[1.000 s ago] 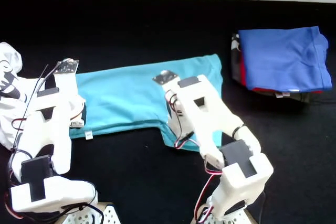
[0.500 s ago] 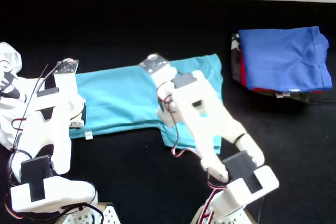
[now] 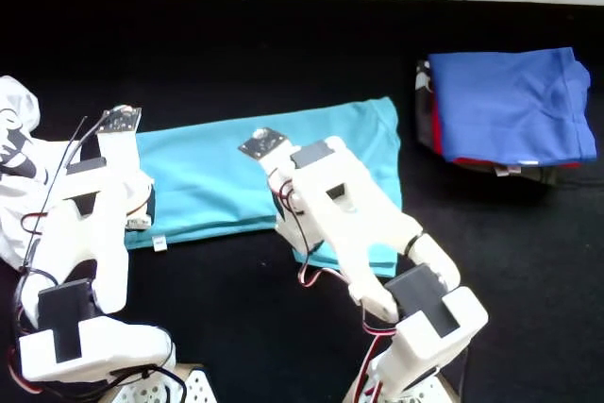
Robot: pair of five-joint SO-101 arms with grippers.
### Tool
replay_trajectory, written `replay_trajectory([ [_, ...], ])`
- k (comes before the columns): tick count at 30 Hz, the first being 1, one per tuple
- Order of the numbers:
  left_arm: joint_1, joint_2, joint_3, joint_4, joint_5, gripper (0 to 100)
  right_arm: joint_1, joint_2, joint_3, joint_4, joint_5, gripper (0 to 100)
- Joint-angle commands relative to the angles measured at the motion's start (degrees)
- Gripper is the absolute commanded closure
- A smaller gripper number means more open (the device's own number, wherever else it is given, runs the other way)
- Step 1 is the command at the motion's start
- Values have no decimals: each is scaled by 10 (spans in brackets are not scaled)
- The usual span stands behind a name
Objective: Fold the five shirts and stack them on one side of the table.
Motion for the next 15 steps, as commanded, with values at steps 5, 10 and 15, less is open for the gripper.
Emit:
replay_trajectory([
  [5,7,1,2,-8,3,992,-12,-2,-7,35,5,916],
  [10,7,1,2,-8,3,992,-13,0,-5,16,5,843],
  [15,7,1,2,-8,3,992,-10,2,0,-16,5,844],
])
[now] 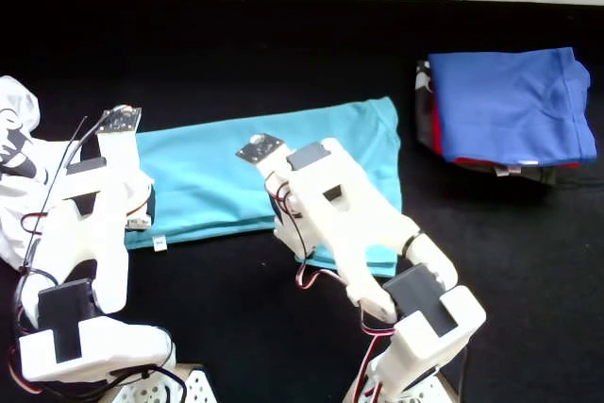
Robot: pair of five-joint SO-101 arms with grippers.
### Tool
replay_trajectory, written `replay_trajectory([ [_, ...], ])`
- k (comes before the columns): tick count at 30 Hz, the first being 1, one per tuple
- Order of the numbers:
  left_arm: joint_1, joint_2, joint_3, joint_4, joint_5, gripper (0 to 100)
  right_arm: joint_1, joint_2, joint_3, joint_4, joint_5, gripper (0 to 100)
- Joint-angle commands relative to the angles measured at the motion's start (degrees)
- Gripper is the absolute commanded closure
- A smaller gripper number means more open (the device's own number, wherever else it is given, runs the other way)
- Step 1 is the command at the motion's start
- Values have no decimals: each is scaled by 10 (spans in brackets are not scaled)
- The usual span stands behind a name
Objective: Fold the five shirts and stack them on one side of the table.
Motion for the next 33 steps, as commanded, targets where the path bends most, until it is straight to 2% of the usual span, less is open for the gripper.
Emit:
replay_trajectory([
  [1,7,1,2,-8,3,992,-1,-1,-1,-12,5,844],
  [15,7,1,2,-8,3,992,12,65,0,-17,5,885],
  [24,7,1,2,-8,3,992,61,-9,1,-22,5,886],
  [33,7,1,2,-8,3,992,63,-29,7,-23,4,886],
])
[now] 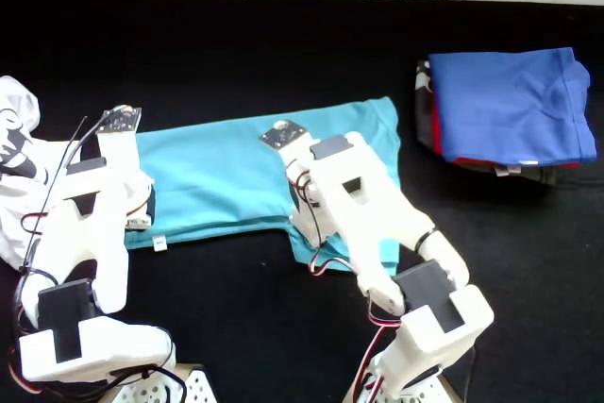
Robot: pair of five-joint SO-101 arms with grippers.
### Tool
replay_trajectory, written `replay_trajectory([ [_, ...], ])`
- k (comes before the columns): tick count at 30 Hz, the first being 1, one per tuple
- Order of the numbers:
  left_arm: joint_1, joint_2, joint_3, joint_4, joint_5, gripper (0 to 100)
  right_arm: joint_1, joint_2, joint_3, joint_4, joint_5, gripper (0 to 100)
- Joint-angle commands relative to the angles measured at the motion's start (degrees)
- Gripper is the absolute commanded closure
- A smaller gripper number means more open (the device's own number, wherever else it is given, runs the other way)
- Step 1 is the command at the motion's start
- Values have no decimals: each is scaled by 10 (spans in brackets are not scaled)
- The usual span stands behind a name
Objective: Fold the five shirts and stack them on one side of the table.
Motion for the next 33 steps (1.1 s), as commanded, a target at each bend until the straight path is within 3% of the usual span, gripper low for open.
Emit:
replay_trajectory([
  [1,7,1,2,-8,3,992,7,-28,1,-7,4,886],
  [11,7,1,1,-8,3,992,7,-27,2,-10,4,890],
  [15,7,1,1,-8,3,992,8,-26,2,-31,4,997],
  [33,7,1,1,-8,3,992,16,-99,-4,41,6,993],
])
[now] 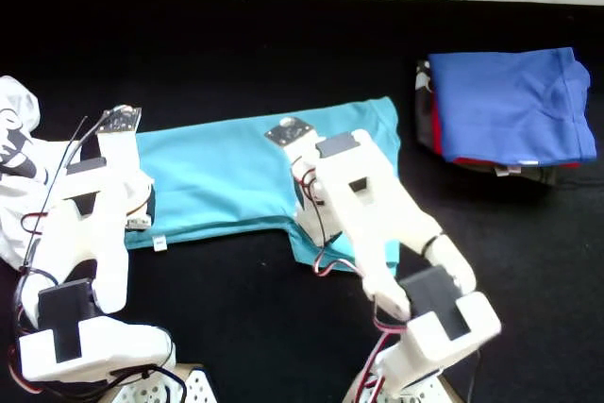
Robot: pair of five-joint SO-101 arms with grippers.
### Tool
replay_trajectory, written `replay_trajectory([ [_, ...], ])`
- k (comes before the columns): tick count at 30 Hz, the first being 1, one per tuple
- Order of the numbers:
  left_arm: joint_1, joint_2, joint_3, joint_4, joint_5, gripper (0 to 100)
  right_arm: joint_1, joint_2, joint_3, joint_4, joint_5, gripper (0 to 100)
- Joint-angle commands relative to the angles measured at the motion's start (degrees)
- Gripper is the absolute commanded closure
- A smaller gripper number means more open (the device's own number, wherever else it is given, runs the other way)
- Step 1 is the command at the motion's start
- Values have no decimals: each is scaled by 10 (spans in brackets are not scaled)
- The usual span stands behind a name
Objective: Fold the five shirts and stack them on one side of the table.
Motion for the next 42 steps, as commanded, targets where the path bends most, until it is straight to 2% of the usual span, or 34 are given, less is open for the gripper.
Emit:
replay_trajectory([
  [1,7,1,1,-8,3,992,6,-66,-5,20,13,993],
  [7,7,-5,0,-6,4,992,5,-87,30,29,30,993],
  [13,7,-7,0,-4,5,992,1,-88,86,-11,30,993],
  [15,5,-12,0,-4,29,992,-2,-91,98,-15,30,993],
  [28,4,-25,3,2,43,992,-22,-87,105,-32,33,989],
  [32,4,-24,3,1,43,992,-50,-92,104,-22,33,988],
  [39,7,1,0,1,43,992,-65,-92,46,62,34,988],
  [42,7,1,-1,1,43,992,-65,-88,34,79,34,946],
])
